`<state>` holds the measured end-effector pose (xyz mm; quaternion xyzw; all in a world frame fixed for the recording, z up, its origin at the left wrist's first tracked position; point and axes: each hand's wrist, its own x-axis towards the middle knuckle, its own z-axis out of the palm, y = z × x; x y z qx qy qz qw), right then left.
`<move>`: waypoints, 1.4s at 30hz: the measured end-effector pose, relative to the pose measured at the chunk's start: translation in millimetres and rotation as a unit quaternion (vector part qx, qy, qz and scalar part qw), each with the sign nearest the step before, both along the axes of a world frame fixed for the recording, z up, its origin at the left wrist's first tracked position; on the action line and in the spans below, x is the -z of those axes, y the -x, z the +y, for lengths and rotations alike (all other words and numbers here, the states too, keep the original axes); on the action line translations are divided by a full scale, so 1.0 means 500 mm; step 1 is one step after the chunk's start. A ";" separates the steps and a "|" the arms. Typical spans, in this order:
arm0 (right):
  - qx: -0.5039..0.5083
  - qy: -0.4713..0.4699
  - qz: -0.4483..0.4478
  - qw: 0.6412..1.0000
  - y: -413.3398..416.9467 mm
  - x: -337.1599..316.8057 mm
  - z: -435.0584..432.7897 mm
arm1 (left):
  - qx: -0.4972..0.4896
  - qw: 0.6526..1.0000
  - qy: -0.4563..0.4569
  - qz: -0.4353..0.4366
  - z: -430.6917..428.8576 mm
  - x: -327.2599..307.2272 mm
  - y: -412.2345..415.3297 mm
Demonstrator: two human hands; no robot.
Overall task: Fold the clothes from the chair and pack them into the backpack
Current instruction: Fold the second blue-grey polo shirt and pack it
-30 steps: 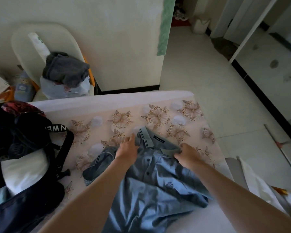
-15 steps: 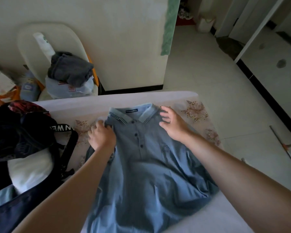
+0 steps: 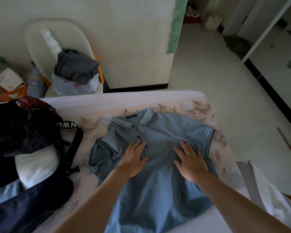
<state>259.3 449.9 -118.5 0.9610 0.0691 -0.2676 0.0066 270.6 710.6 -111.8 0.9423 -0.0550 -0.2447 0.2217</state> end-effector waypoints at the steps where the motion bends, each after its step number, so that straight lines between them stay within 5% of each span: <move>1: 0.003 0.027 -0.025 0.999 -0.007 0.000 0.003 | -0.030 0.997 0.032 -0.069 0.016 -0.006 0.002; 4: -0.014 0.057 -0.136 0.989 -0.035 -0.011 0.061 | -0.121 0.964 0.032 -0.235 0.084 -0.013 0.011; 6: -0.042 -0.012 -0.179 0.983 -0.048 -0.015 0.121 | -0.189 0.954 -0.004 -0.231 0.127 -0.016 0.017; 10: -0.143 -0.159 -0.100 0.972 -0.039 -0.012 0.251 | -0.199 0.969 -0.064 -0.131 0.225 0.020 0.011; 15: -0.174 -0.075 0.017 0.982 -0.040 0.013 0.300 | -0.092 0.993 -0.054 -0.044 0.274 0.034 -0.004; 18: -0.181 -0.055 0.018 0.982 -0.053 0.026 0.288 | -0.127 0.986 -0.088 -0.067 0.295 0.025 -0.004; 21: -0.174 -0.053 0.018 0.983 -0.076 0.028 0.286 | -0.194 0.937 -0.273 -0.099 0.322 -0.024 -0.016; 24: -0.152 -0.076 0.034 0.985 -0.088 0.023 0.295 | -0.176 0.915 -0.322 -0.170 0.325 -0.058 -0.010; 28: -0.129 -0.164 -0.020 0.978 -0.051 0.016 0.281 | -0.069 0.941 -0.211 -0.257 0.274 -0.043 0.033; 31: -0.137 -0.204 -0.064 0.967 0.006 0.018 0.245 | -0.001 0.989 -0.118 -0.092 0.214 -0.022 0.088; 34: -0.137 -0.183 -0.035 0.973 0.072 0.014 0.197 | -0.030 0.978 -0.190 0.076 0.219 0.015 0.145; 38: -0.112 -0.165 -0.041 0.979 0.151 -0.001 0.134 | -0.062 0.980 -0.190 0.008 0.218 -0.004 0.193; 42: -0.088 -0.180 -0.087 0.976 0.227 -0.022 0.099 | -0.028 0.997 0.003 -0.077 0.161 -0.034 0.237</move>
